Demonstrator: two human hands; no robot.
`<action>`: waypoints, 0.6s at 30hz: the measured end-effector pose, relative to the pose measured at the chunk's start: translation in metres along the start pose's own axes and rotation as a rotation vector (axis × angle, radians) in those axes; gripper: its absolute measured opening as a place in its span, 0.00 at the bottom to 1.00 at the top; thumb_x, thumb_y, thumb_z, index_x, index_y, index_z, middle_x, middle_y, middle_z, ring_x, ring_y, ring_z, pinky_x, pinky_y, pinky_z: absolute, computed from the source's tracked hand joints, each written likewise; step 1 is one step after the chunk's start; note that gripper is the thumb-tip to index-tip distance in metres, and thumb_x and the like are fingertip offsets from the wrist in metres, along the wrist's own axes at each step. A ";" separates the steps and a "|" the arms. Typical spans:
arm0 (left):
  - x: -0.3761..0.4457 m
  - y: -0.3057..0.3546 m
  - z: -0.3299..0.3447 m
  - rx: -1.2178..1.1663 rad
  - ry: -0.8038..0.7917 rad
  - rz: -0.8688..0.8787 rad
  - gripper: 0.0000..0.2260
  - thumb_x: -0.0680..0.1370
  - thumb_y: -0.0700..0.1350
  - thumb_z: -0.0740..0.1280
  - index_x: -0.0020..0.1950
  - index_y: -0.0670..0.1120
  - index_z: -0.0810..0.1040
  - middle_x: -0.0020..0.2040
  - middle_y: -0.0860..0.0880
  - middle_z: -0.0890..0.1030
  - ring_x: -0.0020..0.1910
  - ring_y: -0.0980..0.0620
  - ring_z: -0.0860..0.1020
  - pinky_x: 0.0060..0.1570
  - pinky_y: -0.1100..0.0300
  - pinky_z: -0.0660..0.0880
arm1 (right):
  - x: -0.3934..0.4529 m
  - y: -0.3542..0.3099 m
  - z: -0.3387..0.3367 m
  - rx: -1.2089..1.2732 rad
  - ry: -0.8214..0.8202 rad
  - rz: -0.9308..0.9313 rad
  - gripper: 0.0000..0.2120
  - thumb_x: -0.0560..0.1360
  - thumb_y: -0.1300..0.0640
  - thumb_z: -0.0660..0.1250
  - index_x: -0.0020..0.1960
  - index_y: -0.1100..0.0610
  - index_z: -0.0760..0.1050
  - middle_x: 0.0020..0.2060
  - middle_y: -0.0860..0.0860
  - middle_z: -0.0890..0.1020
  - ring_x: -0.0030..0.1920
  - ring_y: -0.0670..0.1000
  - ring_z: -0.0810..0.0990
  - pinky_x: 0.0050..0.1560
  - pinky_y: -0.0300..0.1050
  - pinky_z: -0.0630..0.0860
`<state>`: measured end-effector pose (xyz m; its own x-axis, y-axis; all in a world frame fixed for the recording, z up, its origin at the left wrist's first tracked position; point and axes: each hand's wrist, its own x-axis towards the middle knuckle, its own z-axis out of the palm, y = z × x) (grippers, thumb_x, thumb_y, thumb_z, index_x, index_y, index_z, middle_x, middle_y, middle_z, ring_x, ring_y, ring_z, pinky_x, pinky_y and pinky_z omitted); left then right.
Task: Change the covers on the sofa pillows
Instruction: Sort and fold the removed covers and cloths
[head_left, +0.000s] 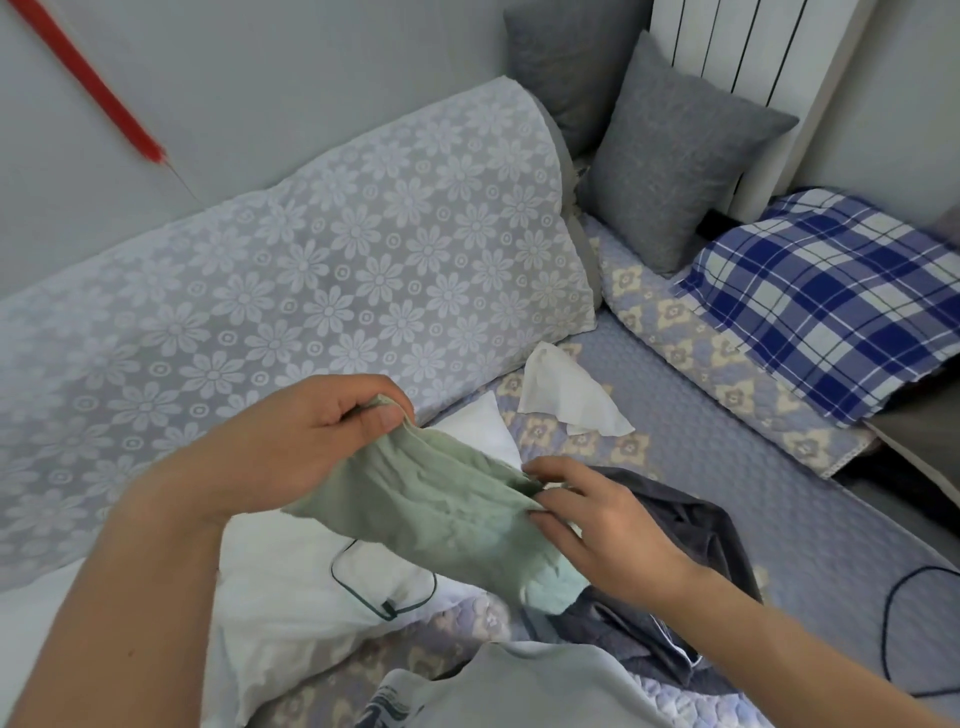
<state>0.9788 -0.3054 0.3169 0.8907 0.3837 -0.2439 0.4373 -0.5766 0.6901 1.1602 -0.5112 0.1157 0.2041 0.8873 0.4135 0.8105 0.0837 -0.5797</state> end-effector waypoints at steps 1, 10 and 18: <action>0.000 -0.001 0.002 -0.003 0.022 0.013 0.11 0.80 0.53 0.60 0.47 0.56 0.81 0.45 0.55 0.83 0.46 0.59 0.79 0.49 0.69 0.71 | -0.003 0.001 0.004 -0.019 0.033 0.010 0.08 0.82 0.54 0.65 0.51 0.57 0.80 0.62 0.49 0.76 0.48 0.49 0.80 0.45 0.47 0.79; -0.008 -0.003 0.001 -0.067 0.093 0.110 0.09 0.82 0.48 0.62 0.46 0.53 0.81 0.44 0.54 0.82 0.46 0.57 0.79 0.50 0.69 0.71 | -0.029 0.032 0.016 -0.055 -0.086 0.102 0.07 0.80 0.53 0.66 0.46 0.54 0.80 0.63 0.45 0.74 0.53 0.45 0.76 0.52 0.47 0.75; -0.008 -0.010 0.000 -0.130 0.230 0.075 0.09 0.82 0.53 0.63 0.46 0.57 0.82 0.43 0.53 0.82 0.45 0.59 0.78 0.49 0.70 0.72 | -0.043 0.021 0.013 0.182 0.067 0.518 0.10 0.79 0.57 0.67 0.52 0.43 0.72 0.48 0.35 0.80 0.51 0.39 0.78 0.47 0.34 0.75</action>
<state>0.9676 -0.3024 0.3117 0.8616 0.5061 -0.0382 0.3387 -0.5175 0.7858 1.1619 -0.5421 0.0766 0.5907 0.8027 0.0823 0.4880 -0.2743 -0.8286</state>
